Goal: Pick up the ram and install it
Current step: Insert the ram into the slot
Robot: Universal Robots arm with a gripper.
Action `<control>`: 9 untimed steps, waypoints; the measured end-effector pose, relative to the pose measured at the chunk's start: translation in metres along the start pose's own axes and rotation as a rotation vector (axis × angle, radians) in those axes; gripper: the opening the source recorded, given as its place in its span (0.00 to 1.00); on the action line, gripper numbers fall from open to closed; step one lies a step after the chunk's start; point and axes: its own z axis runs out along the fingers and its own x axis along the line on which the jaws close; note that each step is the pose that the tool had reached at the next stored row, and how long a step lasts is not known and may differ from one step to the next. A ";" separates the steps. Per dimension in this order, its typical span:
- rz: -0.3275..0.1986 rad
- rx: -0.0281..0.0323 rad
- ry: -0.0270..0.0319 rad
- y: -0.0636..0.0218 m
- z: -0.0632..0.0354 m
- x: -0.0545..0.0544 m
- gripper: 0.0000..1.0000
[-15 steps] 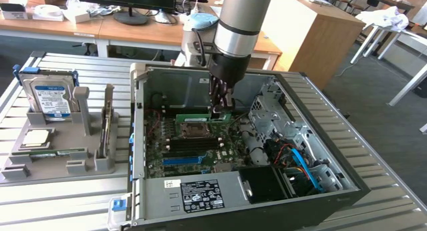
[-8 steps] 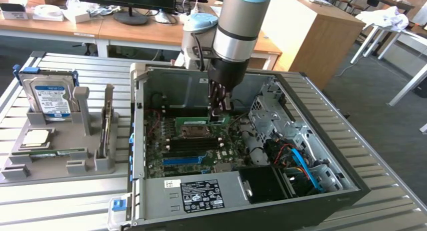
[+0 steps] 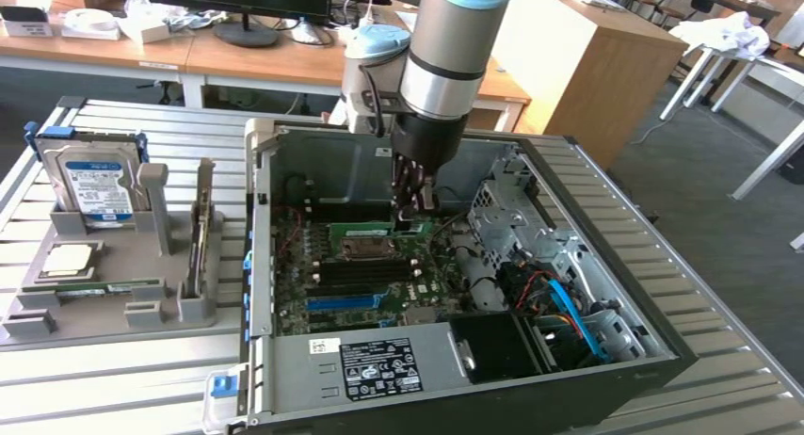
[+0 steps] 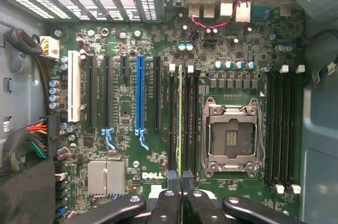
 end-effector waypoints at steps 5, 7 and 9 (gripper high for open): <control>0.000 0.0001 -0.0007 0.0001 0.0000 0.004 0.12; 0.000 0.0001 -0.0007 0.0002 0.0000 0.006 0.12; 0.000 0.0001 -0.0008 0.0002 0.0000 0.009 0.12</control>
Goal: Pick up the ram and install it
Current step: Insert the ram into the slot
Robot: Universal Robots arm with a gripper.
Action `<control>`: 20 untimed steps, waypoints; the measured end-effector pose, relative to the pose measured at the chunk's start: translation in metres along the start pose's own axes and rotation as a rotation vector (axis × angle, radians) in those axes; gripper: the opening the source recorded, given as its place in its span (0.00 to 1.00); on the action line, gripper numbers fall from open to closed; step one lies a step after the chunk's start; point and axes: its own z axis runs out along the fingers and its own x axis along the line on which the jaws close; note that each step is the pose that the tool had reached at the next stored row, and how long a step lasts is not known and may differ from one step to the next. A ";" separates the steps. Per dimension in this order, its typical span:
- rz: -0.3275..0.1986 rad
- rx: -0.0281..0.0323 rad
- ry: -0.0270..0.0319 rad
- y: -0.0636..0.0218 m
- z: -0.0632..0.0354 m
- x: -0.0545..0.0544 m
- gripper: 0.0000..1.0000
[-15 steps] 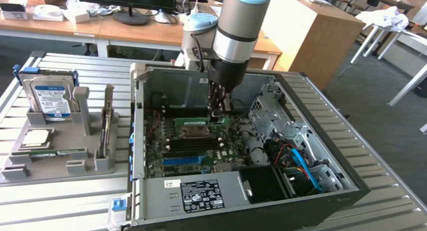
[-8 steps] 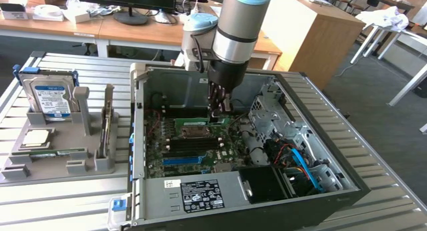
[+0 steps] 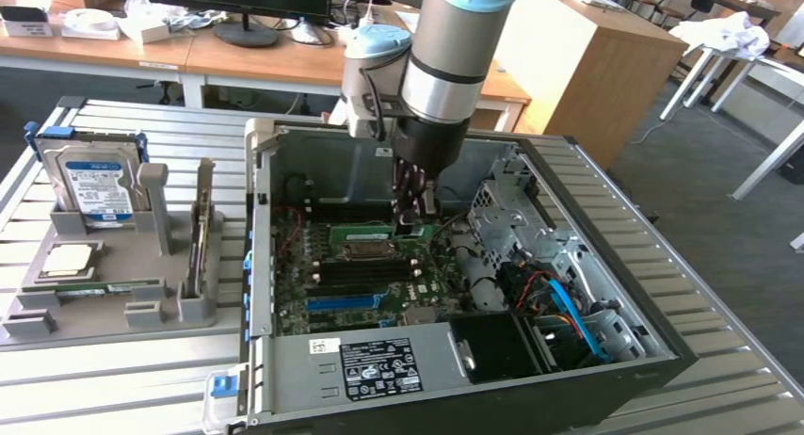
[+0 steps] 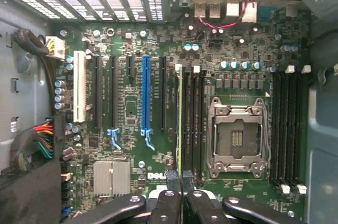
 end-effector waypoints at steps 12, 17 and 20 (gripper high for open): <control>0.000 0.0002 0.0000 0.0001 0.0046 0.001 0.12; 0.000 0.0004 0.0000 0.0002 0.0109 0.001 0.12; 0.000 0.0004 0.0000 0.0002 0.0142 0.001 0.12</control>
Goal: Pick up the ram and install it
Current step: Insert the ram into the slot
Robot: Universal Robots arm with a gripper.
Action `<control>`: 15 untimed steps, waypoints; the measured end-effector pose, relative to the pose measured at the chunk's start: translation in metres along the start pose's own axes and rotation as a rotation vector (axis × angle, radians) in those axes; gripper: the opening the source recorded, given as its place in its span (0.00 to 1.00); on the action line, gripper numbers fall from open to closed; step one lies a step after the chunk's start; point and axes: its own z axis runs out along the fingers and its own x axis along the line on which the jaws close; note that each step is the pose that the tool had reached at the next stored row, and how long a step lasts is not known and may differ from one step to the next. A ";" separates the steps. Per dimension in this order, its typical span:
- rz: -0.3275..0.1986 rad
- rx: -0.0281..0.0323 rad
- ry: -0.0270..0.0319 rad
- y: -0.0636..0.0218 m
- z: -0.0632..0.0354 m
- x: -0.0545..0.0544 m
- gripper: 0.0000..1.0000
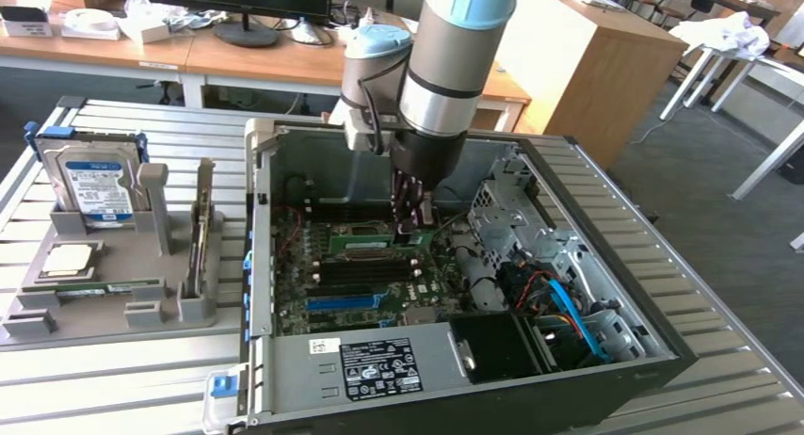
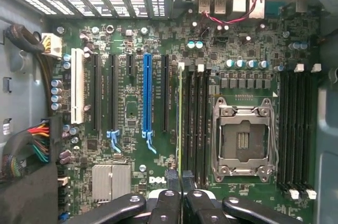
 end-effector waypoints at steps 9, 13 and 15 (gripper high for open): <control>0.000 0.0000 -0.0001 0.0001 0.0109 0.000 0.12; 0.000 0.0000 -0.0001 0.0002 0.0159 0.000 0.12; 0.000 0.0000 0.0002 0.0003 0.0169 0.000 0.12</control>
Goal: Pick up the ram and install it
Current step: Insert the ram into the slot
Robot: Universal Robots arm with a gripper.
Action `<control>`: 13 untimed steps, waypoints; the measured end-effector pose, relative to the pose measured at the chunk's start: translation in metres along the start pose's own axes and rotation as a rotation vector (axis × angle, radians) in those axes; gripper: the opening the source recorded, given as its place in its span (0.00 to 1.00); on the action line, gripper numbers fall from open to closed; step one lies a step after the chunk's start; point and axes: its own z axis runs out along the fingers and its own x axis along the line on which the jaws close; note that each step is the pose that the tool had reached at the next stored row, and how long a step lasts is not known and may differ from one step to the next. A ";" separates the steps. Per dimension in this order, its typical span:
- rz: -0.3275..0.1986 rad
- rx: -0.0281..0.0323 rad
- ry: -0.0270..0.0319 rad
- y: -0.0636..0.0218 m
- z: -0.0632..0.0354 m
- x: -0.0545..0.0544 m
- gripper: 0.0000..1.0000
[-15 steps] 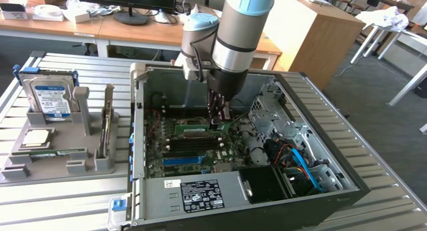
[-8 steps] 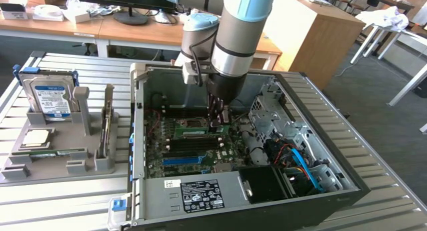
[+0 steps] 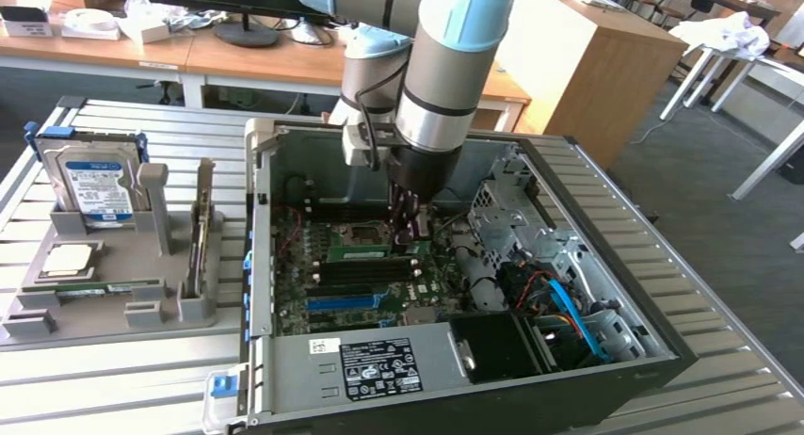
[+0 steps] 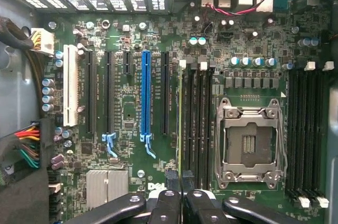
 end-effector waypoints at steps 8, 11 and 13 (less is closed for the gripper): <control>0.007 0.0001 0.0000 0.0000 0.0002 0.000 0.12; 0.017 0.0001 0.0001 0.0000 0.0004 0.000 0.12; 0.028 0.0002 0.0003 0.0000 0.0005 0.000 0.12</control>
